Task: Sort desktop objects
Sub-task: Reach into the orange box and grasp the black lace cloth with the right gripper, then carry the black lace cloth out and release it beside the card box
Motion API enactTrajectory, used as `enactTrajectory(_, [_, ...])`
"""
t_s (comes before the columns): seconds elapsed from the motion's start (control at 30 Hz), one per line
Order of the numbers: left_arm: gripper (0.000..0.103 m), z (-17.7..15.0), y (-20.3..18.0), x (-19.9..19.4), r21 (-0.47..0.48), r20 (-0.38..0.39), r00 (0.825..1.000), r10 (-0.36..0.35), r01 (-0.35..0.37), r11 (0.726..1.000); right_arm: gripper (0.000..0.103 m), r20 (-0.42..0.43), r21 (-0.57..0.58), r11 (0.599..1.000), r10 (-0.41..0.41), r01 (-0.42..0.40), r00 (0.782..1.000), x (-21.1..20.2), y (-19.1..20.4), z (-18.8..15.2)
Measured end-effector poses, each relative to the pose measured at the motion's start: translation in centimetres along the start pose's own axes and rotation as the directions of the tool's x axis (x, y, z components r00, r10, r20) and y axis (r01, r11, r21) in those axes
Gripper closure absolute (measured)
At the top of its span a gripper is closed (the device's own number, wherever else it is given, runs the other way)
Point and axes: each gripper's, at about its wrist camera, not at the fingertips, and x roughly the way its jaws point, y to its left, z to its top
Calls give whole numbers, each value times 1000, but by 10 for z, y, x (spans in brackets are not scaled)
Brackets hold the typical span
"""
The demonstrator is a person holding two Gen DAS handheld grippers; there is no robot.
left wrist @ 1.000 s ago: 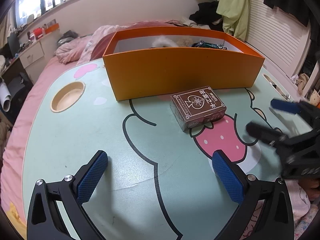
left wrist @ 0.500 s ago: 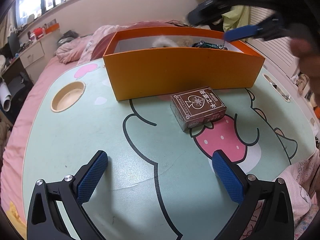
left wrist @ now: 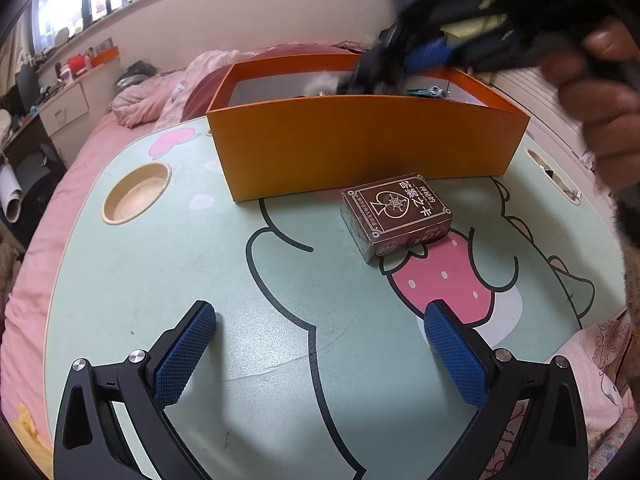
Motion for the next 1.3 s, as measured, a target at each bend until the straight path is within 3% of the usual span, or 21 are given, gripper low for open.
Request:
enactTrajectory(0.13, [0, 0, 0, 0, -1, 0, 1000, 1, -1, 1000, 79, 176, -5, 998, 69, -69, 982, -64, -1, -5])
enactTrajectory(0.23, [0, 0, 1, 0, -2, 0, 1000, 1, -1, 1000, 79, 231, -44, 995, 102, -94, 968, -97, 4, -22])
enactTrajectory(0.33, [0, -1, 2, 0, -2, 0, 1000, 2, -2, 1000, 79, 203, -38, 996, 83, -76, 976, -99, -2, -51])
enactTrajectory(0.47, [0, -1, 2, 0, -2, 1, 1000, 2, -2, 1000, 76, 110, 19, 997, 79, -81, 991, -69, -23, -83])
enactTrajectory(0.57, [0, -1, 2, 0, -2, 1, 1000, 2, -2, 1000, 75, 129, 21, 998, 59, -62, 990, -52, -27, -92])
enactTrajectory(0.63, [0, -1, 2, 0, -3, 1, 1000, 2, -2, 1000, 65, 184, 32, 999, -8, 2, 983, -53, -26, -95])
enactTrajectory(0.7, [0, -1, 2, 0, -3, 1, 1000, 3, -3, 1000, 28, 234, 58, 995, -94, 82, 968, -60, -26, -100])
enactTrajectory(0.77, [0, -2, 2, -1, -4, 1, 1000, 4, -4, 1000, 26, 301, 47, 989, -146, 138, 942, -70, -20, -110])
enactTrajectory(0.87, [0, -2, 2, -1, -4, 1, 1000, 4, -4, 1000, 26, 323, -29, 975, -199, 220, 925, -77, -16, -130])
enactTrajectory(1.03, [0, -2, 3, -1, -5, 1, 1000, 4, -4, 1000, 25, 283, -73, 954, -261, 292, 923, -64, -21, -163])
enactTrajectory(1.1, [0, -2, 3, -1, -5, 1, 1000, 5, -5, 1000, 25, 244, -67, 953, -270, 294, 931, -52, -27, -168])
enactTrajectory(1.13, [0, -3, 3, -1, -4, 2, 1000, 7, -7, 1000, 23, 203, -73, 953, -275, 295, 940, -42, -29, -168])
enactTrajectory(1.2, [0, -4, 3, -3, -6, 3, 1000, 7, -7, 1000, 11, 201, -94, 936, -316, 339, 927, -30, -27, -171])
enactTrajectory(1.27, [0, -4, 3, -4, -6, 3, 1000, 7, -7, 1000, 0, 194, -111, 937, -305, 330, 932, -22, -26, -171])
enactTrajectory(1.3, [0, -4, 3, -4, -6, 3, 1000, 7, -7, 1000, 0, 191, -117, 938, -301, 326, 934, -19, -27, -171])
